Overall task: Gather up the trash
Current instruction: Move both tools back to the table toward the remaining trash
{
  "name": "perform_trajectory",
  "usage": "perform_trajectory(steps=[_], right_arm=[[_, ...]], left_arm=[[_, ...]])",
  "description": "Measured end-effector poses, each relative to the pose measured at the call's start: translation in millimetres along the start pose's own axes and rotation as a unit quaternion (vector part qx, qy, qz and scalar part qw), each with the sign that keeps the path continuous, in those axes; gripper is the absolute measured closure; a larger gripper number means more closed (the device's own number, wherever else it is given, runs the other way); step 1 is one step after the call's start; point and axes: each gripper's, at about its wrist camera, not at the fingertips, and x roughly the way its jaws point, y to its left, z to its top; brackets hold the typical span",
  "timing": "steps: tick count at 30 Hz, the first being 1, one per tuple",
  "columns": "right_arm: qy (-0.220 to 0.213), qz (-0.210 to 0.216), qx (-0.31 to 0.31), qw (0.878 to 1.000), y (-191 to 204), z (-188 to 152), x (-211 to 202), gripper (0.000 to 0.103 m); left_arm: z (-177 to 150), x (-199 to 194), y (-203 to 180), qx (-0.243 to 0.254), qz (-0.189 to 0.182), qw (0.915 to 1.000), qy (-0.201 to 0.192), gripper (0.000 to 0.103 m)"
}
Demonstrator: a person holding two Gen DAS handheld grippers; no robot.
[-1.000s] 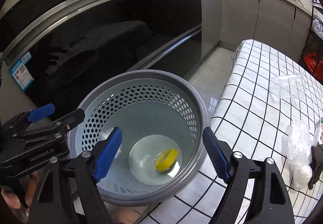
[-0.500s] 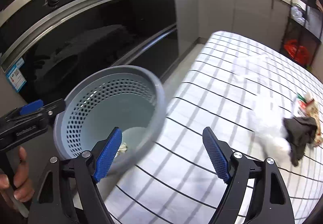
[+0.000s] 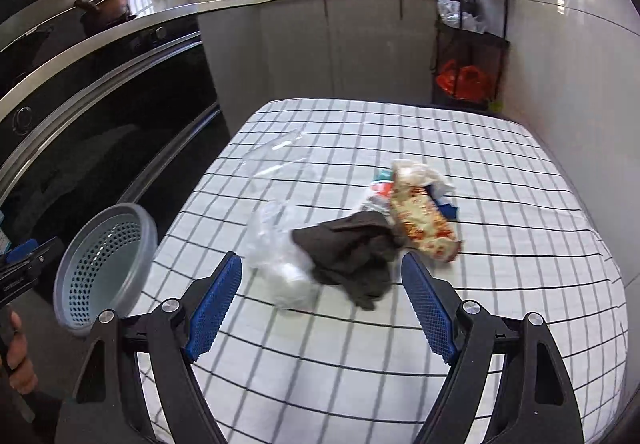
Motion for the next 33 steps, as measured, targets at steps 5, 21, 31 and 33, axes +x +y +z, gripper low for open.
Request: perform_trajectory(steps=[5,21,31,33], right_arm=[[-0.007,-0.029,0.036,0.999,-59.3,11.7,1.5,0.025],[0.041,-0.054,0.071,0.995,-144.6,-11.8,50.5,0.025],[0.048,-0.019,0.031,0.998,-116.9,14.8,95.2,0.021],[0.063,-0.014,0.016,0.998,-110.3,17.9,106.3,0.021]], left_arm=[[16.7,8.0,-65.2,0.038,-0.041,0.9984,-0.006,0.014],[7.7,75.5,-199.4,0.103,-0.091,0.9897,0.038,0.013],[4.1,96.8,-207.7,0.104,-0.068,0.9916,0.037,0.012],[3.0,104.3,-207.5,0.101,-0.069,0.9914,0.047,0.012]])
